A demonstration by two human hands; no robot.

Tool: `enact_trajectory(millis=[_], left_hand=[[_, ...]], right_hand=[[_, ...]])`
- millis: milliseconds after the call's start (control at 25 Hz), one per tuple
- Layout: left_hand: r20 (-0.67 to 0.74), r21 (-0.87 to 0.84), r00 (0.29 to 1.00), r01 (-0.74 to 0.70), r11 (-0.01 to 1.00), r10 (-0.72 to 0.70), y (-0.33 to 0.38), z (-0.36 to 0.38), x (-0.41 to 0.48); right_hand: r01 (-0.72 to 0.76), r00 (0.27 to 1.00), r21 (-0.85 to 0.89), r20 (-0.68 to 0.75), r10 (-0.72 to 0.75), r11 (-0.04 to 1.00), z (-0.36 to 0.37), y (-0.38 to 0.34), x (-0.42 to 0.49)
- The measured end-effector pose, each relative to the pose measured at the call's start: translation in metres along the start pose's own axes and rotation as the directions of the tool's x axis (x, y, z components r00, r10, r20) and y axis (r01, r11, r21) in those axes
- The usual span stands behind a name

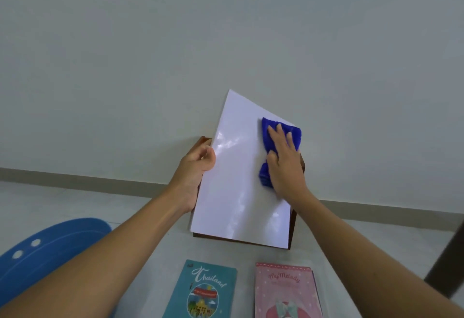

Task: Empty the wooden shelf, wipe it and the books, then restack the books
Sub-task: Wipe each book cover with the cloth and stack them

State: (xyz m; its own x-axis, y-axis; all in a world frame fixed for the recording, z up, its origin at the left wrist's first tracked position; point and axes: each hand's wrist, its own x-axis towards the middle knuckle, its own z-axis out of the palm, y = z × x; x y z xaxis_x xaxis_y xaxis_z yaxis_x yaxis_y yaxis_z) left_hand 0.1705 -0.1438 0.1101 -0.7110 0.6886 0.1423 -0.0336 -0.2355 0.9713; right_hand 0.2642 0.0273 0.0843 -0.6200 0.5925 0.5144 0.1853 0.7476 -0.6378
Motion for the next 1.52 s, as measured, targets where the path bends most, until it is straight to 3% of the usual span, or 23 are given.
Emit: enact_trajectory(millis=[80, 200, 360, 440, 560, 680, 880, 1080, 1200, 1320, 1400, 1520], left_hand=[[-0.045, -0.005, 0.999, -0.005, 1.000, 0.004, -0.004, 0.003, 0.002], [-0.158, -0.090, 0.987, 0.012, 0.996, -0.026, -0.009, 0.002, 0.006], [-0.189, -0.143, 0.981, 0.007, 0.990, -0.034, -0.009, 0.001, 0.005], [-0.213, -0.107, 0.977, 0.005, 0.994, -0.028, -0.006, 0.001, 0.005], [-0.248, -0.058, 0.968, 0.025, 0.998, -0.039, 0.001, 0.002, 0.005], [-0.250, -0.027, 0.968, 0.029, 0.999, -0.035, 0.001, 0.001, 0.005], [-0.342, -0.171, 0.936, 0.023, 0.985, -0.081, -0.008, -0.006, 0.010], [-0.400, -0.222, 0.911, 0.012, 0.975, -0.102, -0.010, -0.015, 0.012], [-0.387, -0.242, 0.914, 0.029, 0.970, -0.124, -0.004, -0.013, 0.010], [-0.362, -0.194, 0.924, 0.053, 0.980, -0.122, -0.001, -0.011, 0.011], [-0.324, -0.177, 0.938, 0.065, 0.982, -0.120, 0.000, -0.009, 0.011], [-0.286, -0.140, 0.955, 0.035, 0.990, -0.074, 0.001, -0.006, 0.012]], right_hand=[[0.042, 0.994, -0.013, 0.102, -0.040, 0.999, 0.008, -0.008, -0.008], [0.206, 0.943, 0.050, 0.258, -0.212, 0.977, 0.030, -0.031, -0.035], [0.294, 0.910, 0.116, 0.271, -0.315, 0.949, 0.045, -0.037, -0.051], [0.234, 0.942, 0.115, 0.219, -0.255, 0.965, 0.038, -0.024, -0.042], [0.015, 0.989, 0.112, 0.142, -0.031, 0.994, 0.027, -0.005, -0.027], [-0.046, 0.983, 0.102, 0.184, 0.027, 0.994, 0.033, -0.007, -0.034], [0.177, 0.904, 0.186, 0.357, -0.234, 0.966, 0.049, -0.035, -0.078], [0.329, 0.841, 0.217, 0.375, -0.389, 0.919, 0.056, -0.036, -0.094], [0.233, 0.881, 0.235, 0.361, -0.307, 0.944, 0.050, -0.016, -0.086], [-0.032, 0.943, 0.303, 0.326, -0.072, 0.953, 0.036, -0.005, -0.075], [-0.193, 0.940, 0.408, 0.337, 0.049, 0.892, 0.028, -0.005, -0.071], [-0.202, 0.938, 0.494, 0.345, 0.023, 0.846, 0.027, -0.016, -0.076]])
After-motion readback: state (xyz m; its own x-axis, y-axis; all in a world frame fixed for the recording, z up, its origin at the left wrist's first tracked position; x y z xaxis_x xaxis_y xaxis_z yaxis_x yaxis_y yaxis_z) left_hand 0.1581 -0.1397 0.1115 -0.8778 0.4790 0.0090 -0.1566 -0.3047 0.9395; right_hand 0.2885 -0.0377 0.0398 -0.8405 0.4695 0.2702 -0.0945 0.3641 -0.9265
